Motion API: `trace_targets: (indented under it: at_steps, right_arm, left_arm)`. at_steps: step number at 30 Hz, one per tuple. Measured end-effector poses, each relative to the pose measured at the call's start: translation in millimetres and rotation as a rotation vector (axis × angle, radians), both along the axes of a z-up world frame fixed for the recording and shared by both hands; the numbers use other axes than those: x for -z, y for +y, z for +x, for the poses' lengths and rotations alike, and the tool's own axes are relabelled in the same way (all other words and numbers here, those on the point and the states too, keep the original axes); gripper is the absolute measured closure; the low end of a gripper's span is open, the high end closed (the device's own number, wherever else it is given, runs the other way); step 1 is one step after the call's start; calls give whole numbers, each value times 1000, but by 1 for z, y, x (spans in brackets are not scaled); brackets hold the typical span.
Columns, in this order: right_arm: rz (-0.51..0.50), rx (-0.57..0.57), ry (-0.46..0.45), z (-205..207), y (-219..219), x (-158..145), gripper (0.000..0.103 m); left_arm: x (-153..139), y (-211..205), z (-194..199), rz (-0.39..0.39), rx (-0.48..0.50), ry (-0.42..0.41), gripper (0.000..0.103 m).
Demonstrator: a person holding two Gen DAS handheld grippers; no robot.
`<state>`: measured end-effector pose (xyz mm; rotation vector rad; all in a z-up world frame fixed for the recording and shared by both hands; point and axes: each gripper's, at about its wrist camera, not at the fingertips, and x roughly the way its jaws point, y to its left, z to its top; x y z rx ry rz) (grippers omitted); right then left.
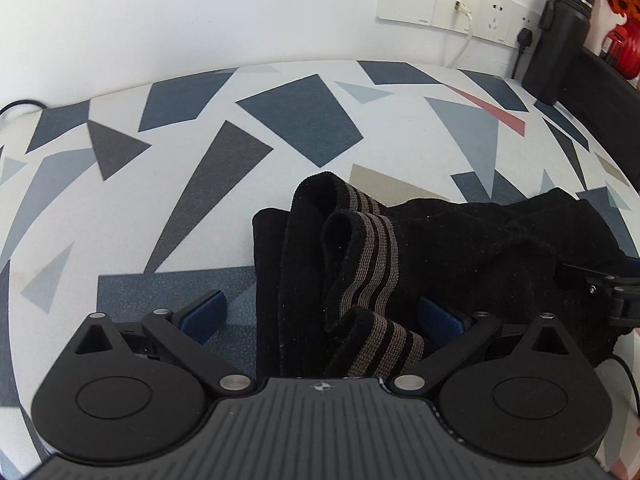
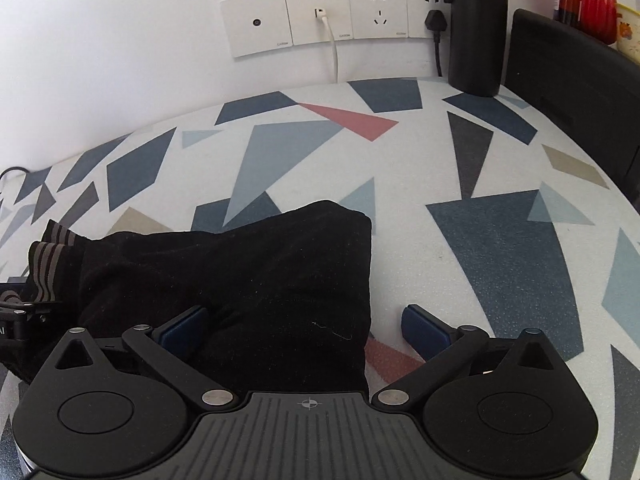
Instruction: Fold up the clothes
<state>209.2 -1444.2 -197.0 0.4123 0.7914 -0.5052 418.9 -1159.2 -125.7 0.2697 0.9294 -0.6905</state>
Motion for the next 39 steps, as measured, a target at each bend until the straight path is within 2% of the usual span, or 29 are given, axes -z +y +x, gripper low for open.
trace_targets:
  at_steps: [4,7,8,9,10,12,15,19,24,28,32,35,39]
  right_arm:
    - [-12,-40,-7,-2,0,1,1]
    - [-36,-138,17,5,2,0,3]
    - [-38,-189,3,6,3,-1,20]
    - [-38,-249,-26,6,5,-4,50]
    - [-34,-293,-45,6,8,-7,60]
    - [-60,-333,-49,9,15,-11,75]
    - [-71,-375,-62,13,19,-14,79]
    - [35,-414,-137,18,19,-27,82]
    - [-15,-568,-242,23,66,-65,83]
    - [-21,-686,-299,25,118,-97,83]
    - [-18,-787,-333,17,181,-123,83]
    - [-17,-866,-342,0,240,-136,83]
    - [-26,-1009,-322,-37,348,-141,83]
  left_arm:
    - [1,1,-6,-4,-26,-9,0]
    - [-3,-1,-6,2,-14,5,2]
    - [-5,-1,-7,-6,-3,6,13]
    - [-6,-1,-8,-14,7,6,38]
    - [-10,0,-13,-46,26,14,54]
    - [-12,4,-18,-71,-22,39,72]
    - [-14,19,-23,-117,-117,73,76]
    - [-30,57,-38,-157,-186,23,78]
    - [-61,110,-61,-214,-286,-29,79]
    - [-90,167,-93,-251,-377,-111,79]
    - [-106,248,-141,-311,-513,-172,79]
    - [-107,318,-192,-338,-618,-204,79]
    - [-106,410,-277,-333,-778,-249,79]
